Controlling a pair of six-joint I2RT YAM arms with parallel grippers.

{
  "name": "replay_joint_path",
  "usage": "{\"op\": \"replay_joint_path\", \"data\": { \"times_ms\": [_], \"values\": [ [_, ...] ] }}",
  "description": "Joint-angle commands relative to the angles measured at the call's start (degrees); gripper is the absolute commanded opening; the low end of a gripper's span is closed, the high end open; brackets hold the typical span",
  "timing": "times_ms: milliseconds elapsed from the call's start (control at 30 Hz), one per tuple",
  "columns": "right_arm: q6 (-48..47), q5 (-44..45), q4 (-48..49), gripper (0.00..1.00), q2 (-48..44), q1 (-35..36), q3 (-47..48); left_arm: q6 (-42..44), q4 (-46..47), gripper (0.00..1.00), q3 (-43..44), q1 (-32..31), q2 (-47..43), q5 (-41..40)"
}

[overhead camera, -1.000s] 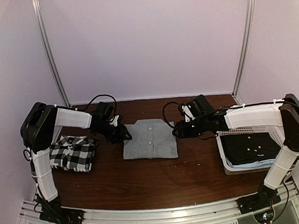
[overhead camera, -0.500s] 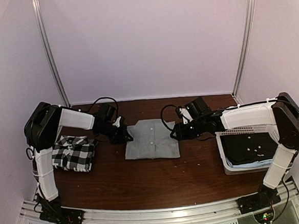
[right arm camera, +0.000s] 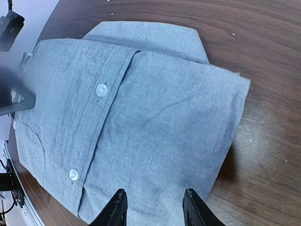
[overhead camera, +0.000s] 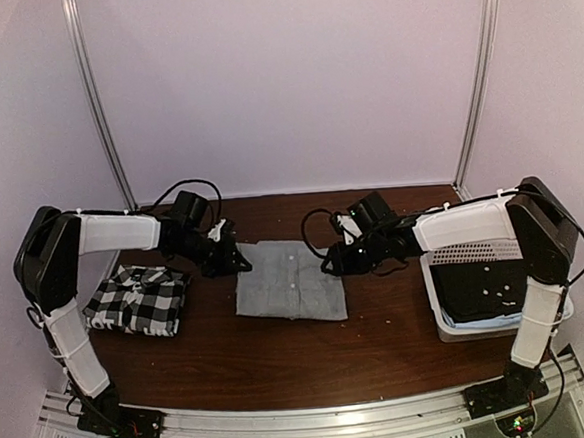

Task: Fold and stack the long sleeve shirts
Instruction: Pick up the square-folded shirt from the center of the board, then turn over the square-folded shirt at the center of the board.

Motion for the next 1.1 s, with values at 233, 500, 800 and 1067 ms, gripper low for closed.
{"op": "replay_joint_path", "data": {
  "times_ms": [233, 500, 800, 1067],
  "values": [
    [2.0, 0.0, -0.5, 0.31, 10.3, 6.4, 12.1, 9.4, -13.7, 0.0, -0.7, 5.6, -10.5, 3.0],
    [2.6, -0.1, -1.5, 0.26, 16.2, 9.0, 18.2, 10.8, -17.6, 0.0, 6.0, 6.0, -13.1, 3.8],
    [4.4, -1.5, 0.1, 0.26, 24.9, 10.5, 29.7, 8.8, -18.1, 0.0, 16.7, 5.7, -10.8, 8.8],
    [10.0, -8.0, 5.5, 0.26, 34.6, 10.6, 43.7, 6.1, -15.4, 0.0, 21.5, 2.8, -6.3, 10.5]
  ]
}}
